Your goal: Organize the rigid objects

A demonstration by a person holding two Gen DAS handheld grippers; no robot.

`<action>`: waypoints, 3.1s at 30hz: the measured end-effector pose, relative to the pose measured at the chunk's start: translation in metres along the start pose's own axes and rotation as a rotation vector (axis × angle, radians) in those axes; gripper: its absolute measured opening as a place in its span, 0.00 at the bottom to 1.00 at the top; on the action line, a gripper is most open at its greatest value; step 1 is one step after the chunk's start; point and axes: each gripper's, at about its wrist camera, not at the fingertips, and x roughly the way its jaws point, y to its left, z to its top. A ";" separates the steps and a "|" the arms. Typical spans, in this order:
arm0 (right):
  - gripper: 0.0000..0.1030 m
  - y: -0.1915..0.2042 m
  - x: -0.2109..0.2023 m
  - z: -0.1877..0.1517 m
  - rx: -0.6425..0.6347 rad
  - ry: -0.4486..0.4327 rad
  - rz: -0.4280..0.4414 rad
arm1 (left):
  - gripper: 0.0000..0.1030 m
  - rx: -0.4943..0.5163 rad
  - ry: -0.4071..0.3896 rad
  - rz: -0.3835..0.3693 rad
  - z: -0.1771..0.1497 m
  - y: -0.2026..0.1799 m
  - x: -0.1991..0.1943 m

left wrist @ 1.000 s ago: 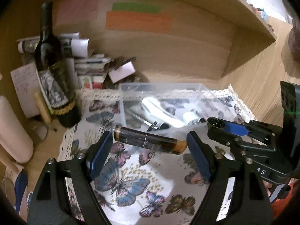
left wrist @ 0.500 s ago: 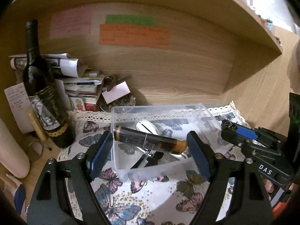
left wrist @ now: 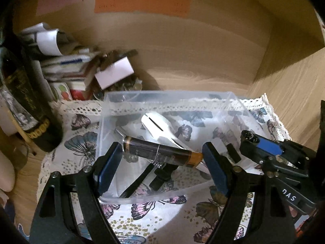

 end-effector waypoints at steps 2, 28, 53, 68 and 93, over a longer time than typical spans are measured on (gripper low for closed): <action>0.28 -0.001 0.004 0.000 0.003 0.011 -0.002 | 0.78 -0.001 0.012 -0.003 -0.001 0.000 0.004; 0.55 0.026 -0.096 0.004 -0.037 -0.217 -0.022 | 0.87 -0.009 -0.173 -0.012 -0.006 -0.003 -0.092; 1.00 0.051 -0.204 -0.031 -0.020 -0.476 -0.019 | 1.00 0.089 -0.518 0.033 -0.054 -0.035 -0.231; 1.00 0.051 -0.204 -0.032 -0.014 -0.469 -0.009 | 1.00 0.088 -0.509 0.026 -0.055 -0.035 -0.229; 1.00 0.051 -0.198 -0.031 -0.003 -0.462 -0.009 | 1.00 0.095 -0.491 0.002 -0.050 -0.034 -0.221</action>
